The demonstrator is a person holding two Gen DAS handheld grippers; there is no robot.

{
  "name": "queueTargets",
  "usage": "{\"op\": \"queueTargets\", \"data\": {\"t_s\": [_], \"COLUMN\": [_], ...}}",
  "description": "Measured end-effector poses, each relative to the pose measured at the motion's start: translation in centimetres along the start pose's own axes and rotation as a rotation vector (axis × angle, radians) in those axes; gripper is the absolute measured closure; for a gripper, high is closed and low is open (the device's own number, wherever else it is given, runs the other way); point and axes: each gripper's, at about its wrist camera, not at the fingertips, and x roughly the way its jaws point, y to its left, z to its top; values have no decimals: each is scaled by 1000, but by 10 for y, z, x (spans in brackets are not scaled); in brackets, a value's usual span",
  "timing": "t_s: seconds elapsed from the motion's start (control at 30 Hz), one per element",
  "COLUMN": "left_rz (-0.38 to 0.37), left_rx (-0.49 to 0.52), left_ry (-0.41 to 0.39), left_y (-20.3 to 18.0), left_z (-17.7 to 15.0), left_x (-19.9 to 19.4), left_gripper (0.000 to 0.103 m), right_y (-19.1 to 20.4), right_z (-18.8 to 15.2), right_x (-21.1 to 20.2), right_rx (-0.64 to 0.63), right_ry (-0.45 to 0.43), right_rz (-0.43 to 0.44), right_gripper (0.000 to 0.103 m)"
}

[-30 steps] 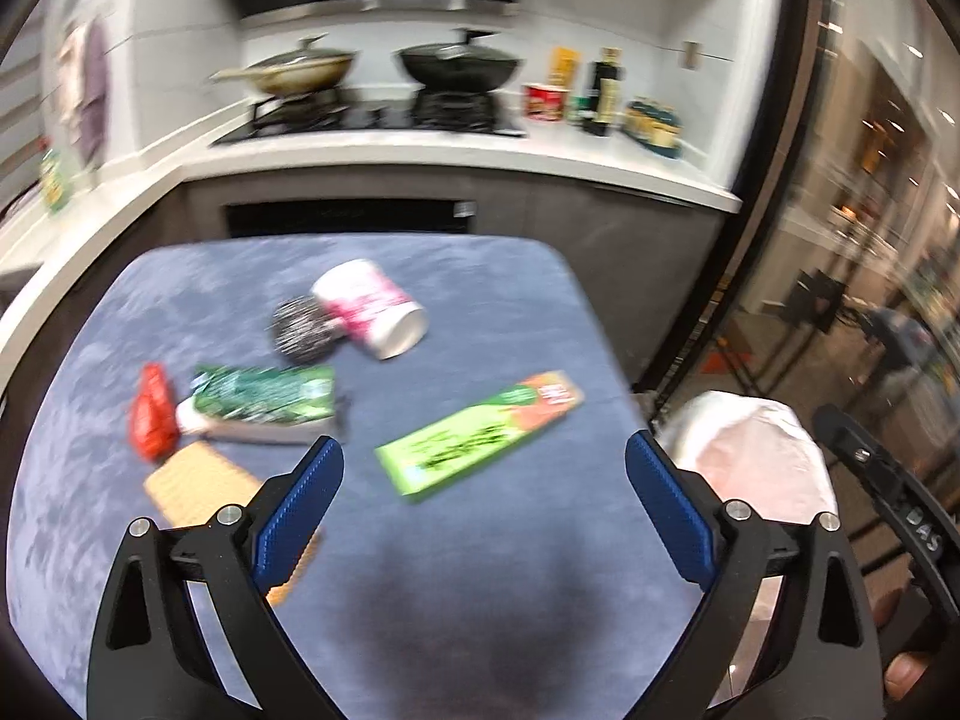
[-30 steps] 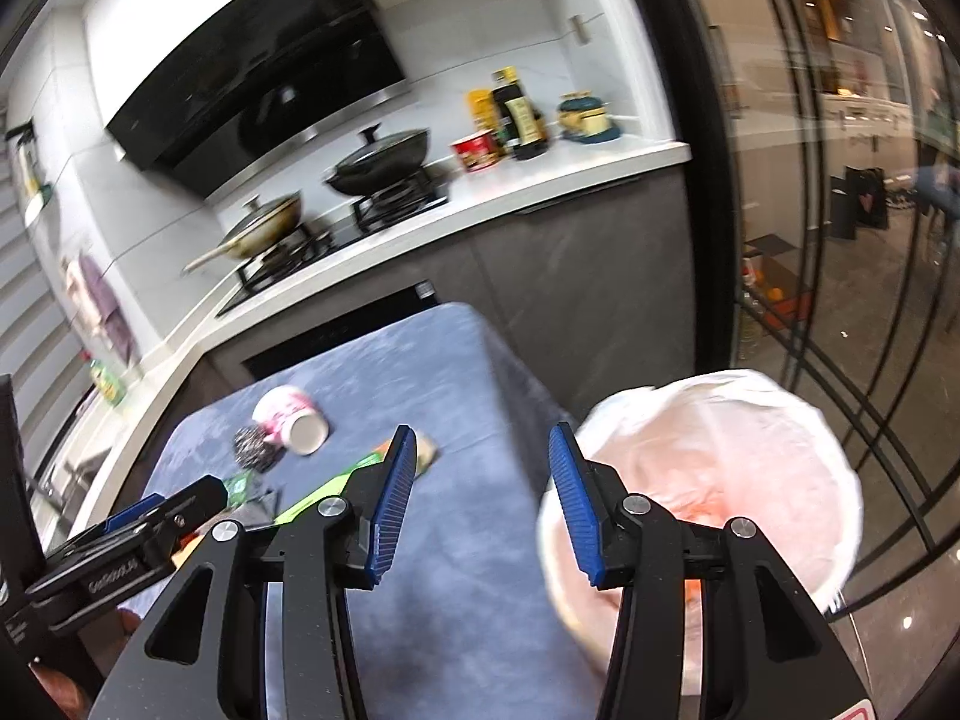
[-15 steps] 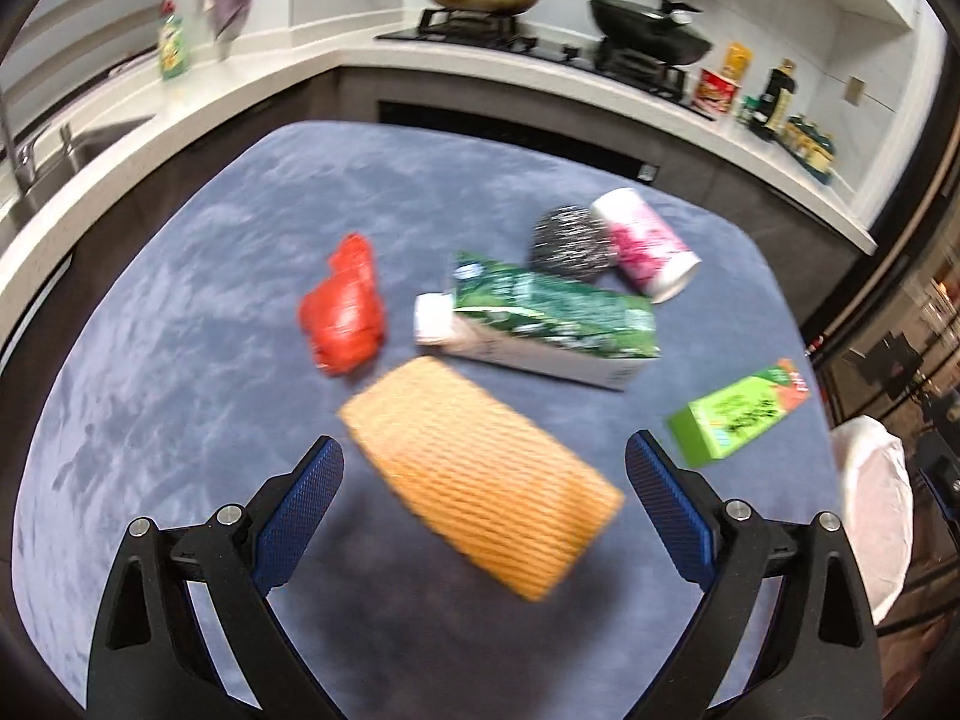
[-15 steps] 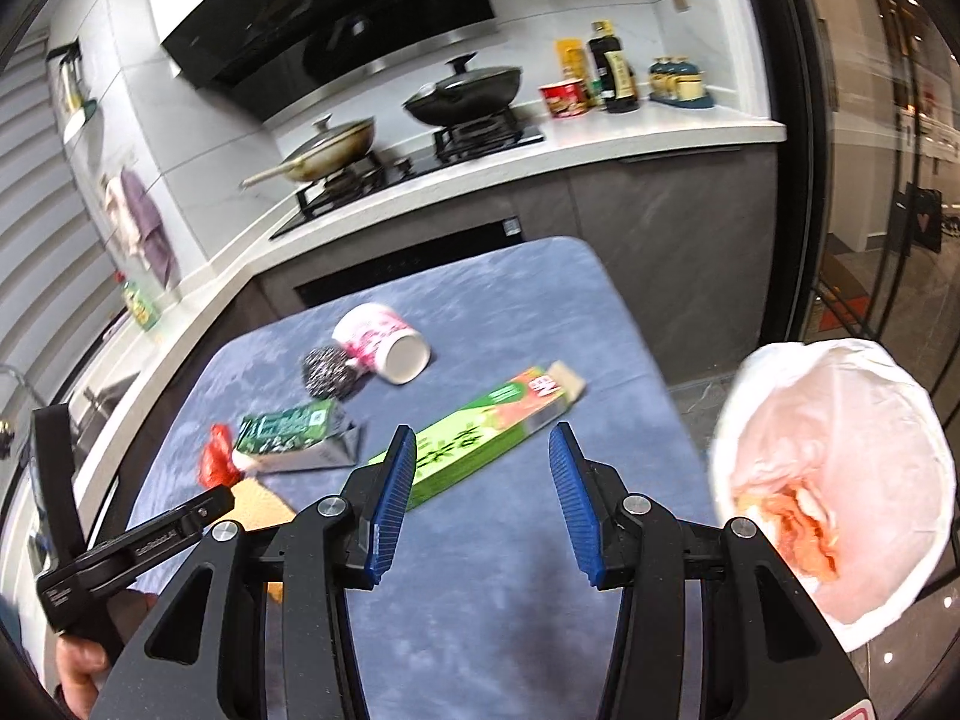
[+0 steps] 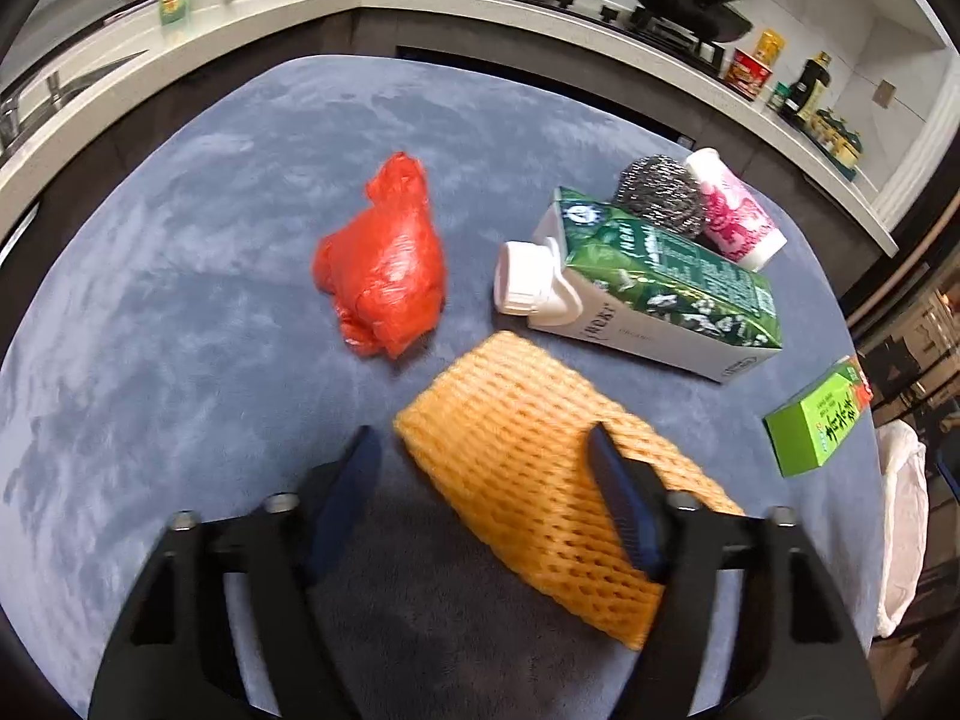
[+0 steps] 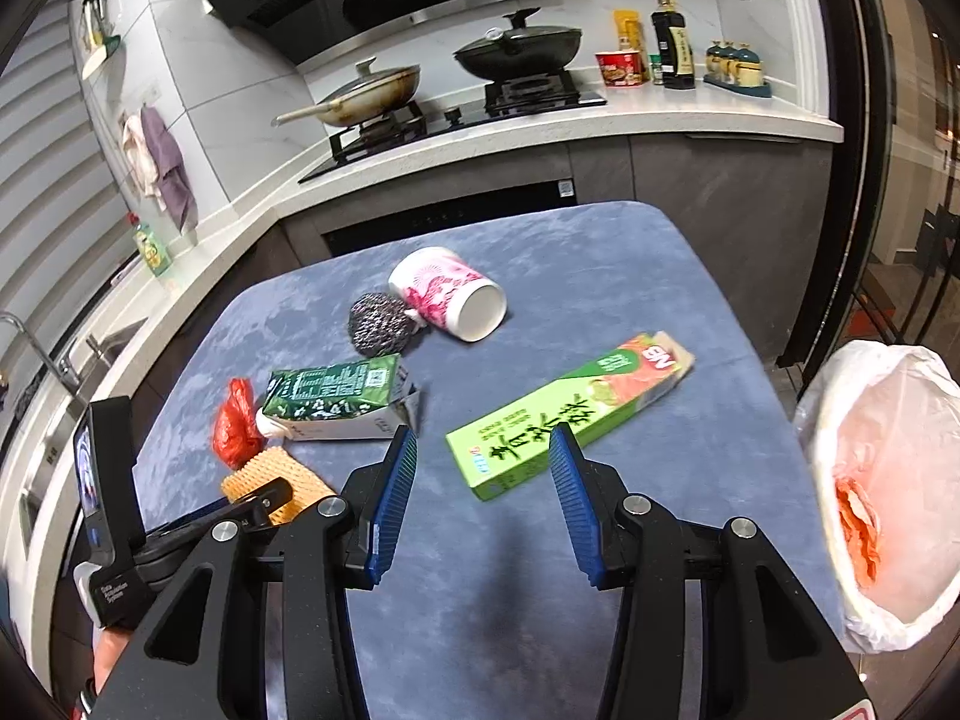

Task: Collect trash
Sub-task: 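Grasp the orange foam net with the left tool while the right grasps the red bag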

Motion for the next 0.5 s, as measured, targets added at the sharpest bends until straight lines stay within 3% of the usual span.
{"op": "queueTargets", "data": {"t_s": [0.07, 0.1, 0.13, 0.27, 0.5], "left_rz": [-22, -25, -25, -51, 25], "left_rx": [14, 22, 28, 18, -54], "left_ry": [1, -3, -8, -25, -86], "left_y": [-1, -2, -1, 9, 59], "left_z": [1, 1, 1, 1, 8], "left_x": [-2, -4, -6, -23, -57], "left_gripper": [74, 79, 91, 93, 94], "right_y": [6, 9, 15, 35, 92], "right_z": [1, 1, 1, 1, -4], "right_x": [5, 8, 11, 21, 46], "right_rx": [-11, -16, -23, -53, -123], "right_ry": [8, 11, 16, 28, 63], "right_rz": [4, 5, 10, 33, 121], "right_gripper": [58, 58, 58, 58, 58]}}
